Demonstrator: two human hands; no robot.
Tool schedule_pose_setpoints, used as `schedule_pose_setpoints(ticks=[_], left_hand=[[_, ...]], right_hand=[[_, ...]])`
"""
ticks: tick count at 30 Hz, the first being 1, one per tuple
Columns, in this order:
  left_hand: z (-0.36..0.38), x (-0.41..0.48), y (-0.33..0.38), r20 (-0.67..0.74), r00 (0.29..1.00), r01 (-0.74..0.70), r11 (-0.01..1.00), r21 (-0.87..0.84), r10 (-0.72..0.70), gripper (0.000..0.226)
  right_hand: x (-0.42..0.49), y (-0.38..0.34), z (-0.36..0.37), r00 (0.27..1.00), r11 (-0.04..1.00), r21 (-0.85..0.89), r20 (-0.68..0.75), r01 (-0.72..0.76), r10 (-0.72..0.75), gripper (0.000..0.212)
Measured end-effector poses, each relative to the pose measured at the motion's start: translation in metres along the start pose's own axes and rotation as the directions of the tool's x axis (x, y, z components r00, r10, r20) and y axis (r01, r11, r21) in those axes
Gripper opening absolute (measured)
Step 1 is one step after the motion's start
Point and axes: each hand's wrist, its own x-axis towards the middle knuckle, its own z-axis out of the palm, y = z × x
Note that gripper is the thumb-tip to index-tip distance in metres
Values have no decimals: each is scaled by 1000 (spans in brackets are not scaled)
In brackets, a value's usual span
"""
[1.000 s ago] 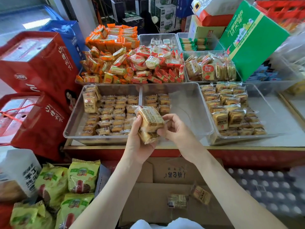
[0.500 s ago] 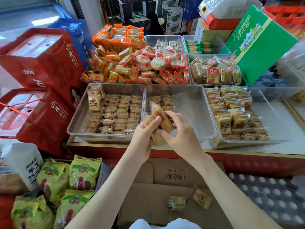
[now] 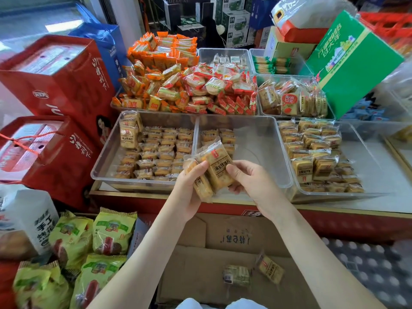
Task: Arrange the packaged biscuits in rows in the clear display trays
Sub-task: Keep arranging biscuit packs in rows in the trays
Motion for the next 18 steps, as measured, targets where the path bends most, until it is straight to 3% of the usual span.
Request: schedule_pose_setpoints(ticks=[3,6,10,12,15,18], left_hand=[[-3,2,0,-26,1000,4,999,35,-3,59],[-3,5,1,-39,999,32,999,41,-31,58],[-10,16,7,-12,996,94,994,55,-93,58],[-15,27,12,5,996,94,994,47,-94,57],[-27,44,17,-130,984,110,989,-96,-122,40],[-49,60,15,-246,959,104,982,-159,-141,44]], right_hand=[[3,-2,-1,995,993,68,-9,-101,102,29],[6,-7,-4,968,974,62,141,-216,206,30],[28,-7,-16,944,985,-39,281,-167,171,29],[49,-3,-26,959,988,32,249,-152,139,26],[96,20,-41,987,982,114,79,-149,141,13],[148,64,-56,977,984,-28,-131,-174,169,24]])
